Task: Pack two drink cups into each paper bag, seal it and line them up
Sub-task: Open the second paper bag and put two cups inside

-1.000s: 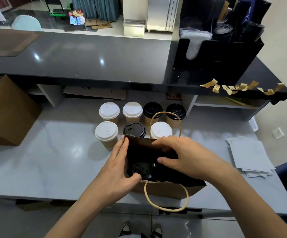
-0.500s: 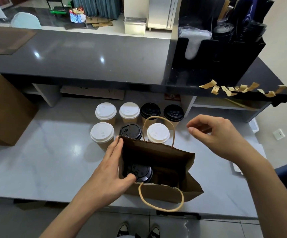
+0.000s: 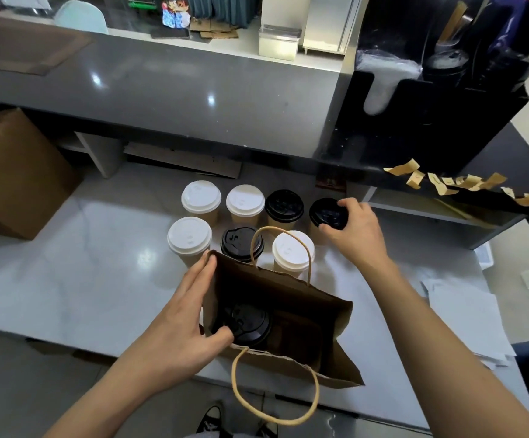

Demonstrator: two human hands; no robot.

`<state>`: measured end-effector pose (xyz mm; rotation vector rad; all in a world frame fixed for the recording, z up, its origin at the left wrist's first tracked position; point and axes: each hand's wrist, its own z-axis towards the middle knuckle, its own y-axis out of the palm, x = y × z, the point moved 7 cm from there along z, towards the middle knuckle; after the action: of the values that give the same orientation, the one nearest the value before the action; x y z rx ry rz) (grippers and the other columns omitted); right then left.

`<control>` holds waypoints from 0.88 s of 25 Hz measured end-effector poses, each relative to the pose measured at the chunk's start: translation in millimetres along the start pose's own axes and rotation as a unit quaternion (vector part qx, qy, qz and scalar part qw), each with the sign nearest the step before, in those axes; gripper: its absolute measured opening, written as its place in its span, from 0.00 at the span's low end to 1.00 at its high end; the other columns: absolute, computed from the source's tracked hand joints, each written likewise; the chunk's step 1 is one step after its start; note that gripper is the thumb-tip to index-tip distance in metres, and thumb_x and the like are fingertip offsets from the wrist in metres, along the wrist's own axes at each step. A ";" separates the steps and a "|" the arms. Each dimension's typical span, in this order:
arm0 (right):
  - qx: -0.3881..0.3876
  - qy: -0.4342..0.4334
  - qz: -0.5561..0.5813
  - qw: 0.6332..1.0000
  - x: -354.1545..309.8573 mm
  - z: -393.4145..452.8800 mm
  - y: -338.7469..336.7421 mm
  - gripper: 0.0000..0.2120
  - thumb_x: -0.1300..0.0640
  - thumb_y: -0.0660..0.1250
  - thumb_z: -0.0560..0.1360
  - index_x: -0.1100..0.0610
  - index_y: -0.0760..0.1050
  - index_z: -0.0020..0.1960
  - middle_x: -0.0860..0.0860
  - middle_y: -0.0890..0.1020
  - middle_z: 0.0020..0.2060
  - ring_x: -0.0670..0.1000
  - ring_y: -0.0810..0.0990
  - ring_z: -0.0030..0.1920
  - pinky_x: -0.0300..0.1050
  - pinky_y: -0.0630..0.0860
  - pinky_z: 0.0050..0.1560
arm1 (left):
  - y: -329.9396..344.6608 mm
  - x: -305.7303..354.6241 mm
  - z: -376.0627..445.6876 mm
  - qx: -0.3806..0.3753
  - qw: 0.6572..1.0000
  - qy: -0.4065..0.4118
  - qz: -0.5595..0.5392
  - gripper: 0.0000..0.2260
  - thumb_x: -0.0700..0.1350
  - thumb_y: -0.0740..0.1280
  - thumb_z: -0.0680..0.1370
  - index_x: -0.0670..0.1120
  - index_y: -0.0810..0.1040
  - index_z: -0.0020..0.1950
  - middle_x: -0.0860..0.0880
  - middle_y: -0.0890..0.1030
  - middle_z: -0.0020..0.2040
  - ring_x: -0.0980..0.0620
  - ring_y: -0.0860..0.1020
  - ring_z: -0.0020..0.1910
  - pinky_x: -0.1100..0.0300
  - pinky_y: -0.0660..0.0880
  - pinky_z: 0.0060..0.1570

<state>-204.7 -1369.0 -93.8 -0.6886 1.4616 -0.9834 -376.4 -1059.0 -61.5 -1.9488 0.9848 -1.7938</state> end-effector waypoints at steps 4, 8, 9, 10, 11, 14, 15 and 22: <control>-0.003 0.028 -0.037 0.999 -0.1 19.3 18.6 0.42 0.37 0.76 0.69 0.51 0.63 0.76 0.56 0.70 0.70 0.60 0.69 0.71 0.58 0.73 0.67 | 0.9 -0.5 -1.1 0.004 1.000 -0.006 0.001 0.46 0.61 0.62 0.66 0.62 0.44 0.81 0.74 0.41 0.76 0.77 0.42 0.73 0.80 0.52 0.66; -0.028 0.042 -0.062 0.997 2.8 29.1 33.1 0.47 0.37 0.77 0.69 0.55 0.59 0.78 0.59 0.67 0.74 0.64 0.67 0.73 0.62 0.69 0.70 | 1.4 1.4 -2.9 0.003 1.000 -0.007 0.000 0.45 0.58 0.63 0.68 0.62 0.44 0.81 0.72 0.42 0.78 0.79 0.43 0.72 0.87 0.52 0.55; -0.033 0.045 -0.067 0.996 4.2 30.5 35.2 0.47 0.36 0.76 0.69 0.55 0.60 0.78 0.60 0.67 0.74 0.64 0.66 0.73 0.62 0.69 0.70 | 1.5 2.4 -3.8 0.001 1.000 -0.007 -0.001 0.45 0.58 0.64 0.69 0.63 0.44 0.81 0.72 0.41 0.77 0.81 0.44 0.70 0.87 0.53 0.54; -0.035 0.045 -0.072 0.996 5.7 31.3 36.8 0.46 0.36 0.76 0.69 0.56 0.60 0.77 0.60 0.67 0.74 0.65 0.66 0.73 0.62 0.68 0.70 | 1.7 3.3 -4.8 -0.002 1.000 -0.007 -0.004 0.45 0.57 0.64 0.69 0.63 0.43 0.81 0.73 0.41 0.77 0.84 0.46 0.67 0.87 0.55 0.52; -0.035 0.043 -0.075 0.996 6.7 31.5 38.0 0.45 0.36 0.76 0.69 0.56 0.61 0.77 0.61 0.68 0.73 0.65 0.67 0.73 0.62 0.68 0.70 | 2.3 4.0 -5.6 -0.006 1.000 -0.007 -0.008 0.44 0.57 0.64 0.69 0.64 0.43 0.80 0.73 0.40 0.76 0.86 0.49 0.65 0.87 0.56 0.50; -0.023 0.036 -0.060 0.997 6.0 29.4 38.8 0.43 0.39 0.76 0.70 0.56 0.62 0.76 0.61 0.70 0.71 0.65 0.69 0.71 0.62 0.69 0.69 | 3.0 3.3 -8.4 -0.019 1.000 -0.017 -0.017 0.44 0.58 0.63 0.69 0.65 0.42 0.80 0.74 0.40 0.76 0.87 0.57 0.58 0.86 0.59 0.50; -0.019 0.039 -0.048 0.998 5.7 28.2 38.2 0.43 0.41 0.77 0.71 0.56 0.61 0.76 0.61 0.70 0.70 0.65 0.69 0.70 0.62 0.69 0.69 | 3.1 2.7 -9.4 -0.024 0.999 -0.022 -0.019 0.45 0.59 0.63 0.68 0.65 0.42 0.80 0.75 0.40 0.76 0.87 0.60 0.53 0.85 0.59 0.50; 0.029 0.050 0.025 0.998 10.3 0.4 18.4 0.46 0.43 0.77 0.70 0.56 0.59 0.79 0.57 0.65 0.74 0.60 0.67 0.73 0.57 0.69 0.70 | 4.2 2.6 -9.2 -0.039 0.999 -0.001 -0.010 0.45 0.62 0.62 0.68 0.67 0.40 0.79 0.75 0.38 0.76 0.87 0.61 0.49 0.85 0.60 0.52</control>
<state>-203.4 -1369.3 -114.9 -0.5652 1.5230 -1.0306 -386.5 -1061.7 -60.7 -2.0140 1.0531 -1.7894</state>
